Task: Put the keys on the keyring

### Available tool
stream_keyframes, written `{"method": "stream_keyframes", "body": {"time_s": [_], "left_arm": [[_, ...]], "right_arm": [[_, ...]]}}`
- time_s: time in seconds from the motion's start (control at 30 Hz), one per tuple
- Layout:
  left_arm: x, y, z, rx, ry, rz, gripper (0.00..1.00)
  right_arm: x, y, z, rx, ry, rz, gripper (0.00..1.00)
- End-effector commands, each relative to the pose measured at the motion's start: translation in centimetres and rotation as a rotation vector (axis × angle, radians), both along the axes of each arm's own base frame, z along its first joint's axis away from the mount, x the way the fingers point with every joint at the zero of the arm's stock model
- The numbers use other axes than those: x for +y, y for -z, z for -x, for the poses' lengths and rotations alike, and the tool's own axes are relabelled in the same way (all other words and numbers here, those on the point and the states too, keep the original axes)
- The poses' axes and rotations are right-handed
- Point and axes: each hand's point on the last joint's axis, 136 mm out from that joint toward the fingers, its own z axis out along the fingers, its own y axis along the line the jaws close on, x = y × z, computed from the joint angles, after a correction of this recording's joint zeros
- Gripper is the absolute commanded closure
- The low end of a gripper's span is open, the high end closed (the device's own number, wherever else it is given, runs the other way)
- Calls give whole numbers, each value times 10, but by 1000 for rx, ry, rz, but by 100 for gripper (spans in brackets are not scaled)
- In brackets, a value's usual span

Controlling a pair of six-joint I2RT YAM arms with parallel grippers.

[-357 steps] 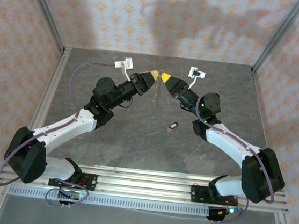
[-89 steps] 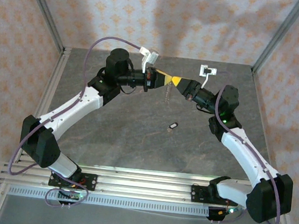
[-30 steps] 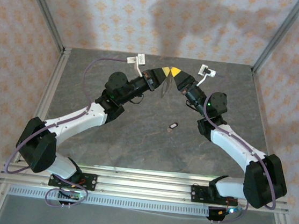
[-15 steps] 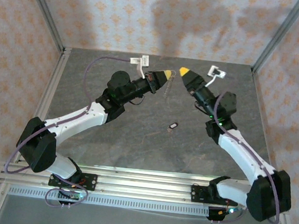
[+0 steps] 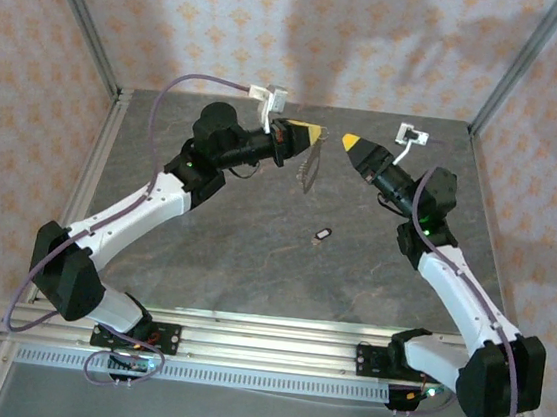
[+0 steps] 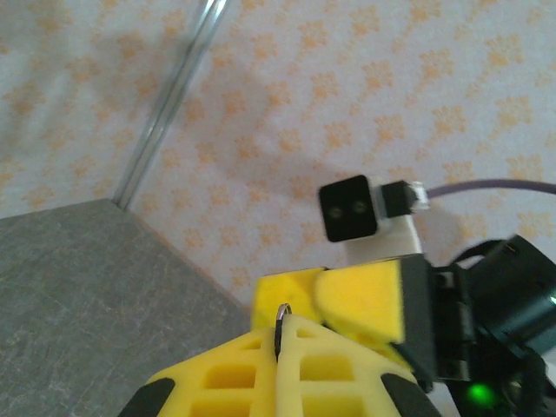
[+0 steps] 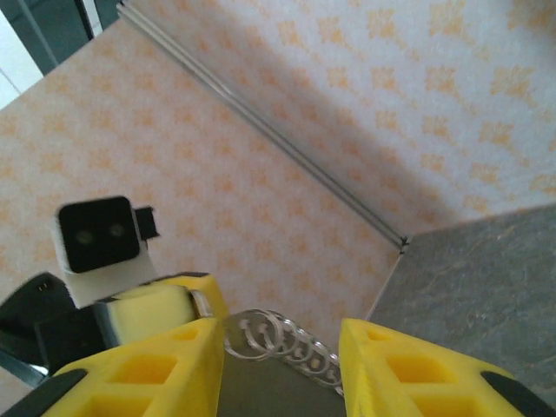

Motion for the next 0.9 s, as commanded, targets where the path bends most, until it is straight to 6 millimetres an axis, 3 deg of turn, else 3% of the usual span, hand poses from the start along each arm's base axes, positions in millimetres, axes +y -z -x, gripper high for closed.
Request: {"method": "stream_keyframes", "body": {"time_s": [0.0, 0.4, 0.57, 0.77, 0.87], "left_arm": [[1, -19, 18, -76, 73, -26, 100], [-2, -16, 19, -72, 105, -36, 100], [-3, -15, 20, -70, 112, -36, 100], [-3, -15, 20, -68, 115, -33, 100], [-3, -16, 20, -70, 115, -32, 100]], "right_arm": [[10, -32, 17, -113, -102, -8, 62], [25, -31, 21, -123, -155, -6, 66], [31, -29, 21, -122, -170, -4, 71], [35, -30, 25, -128, -190, -3, 84], [37, -28, 27, -126, -199, -2, 82]]}}
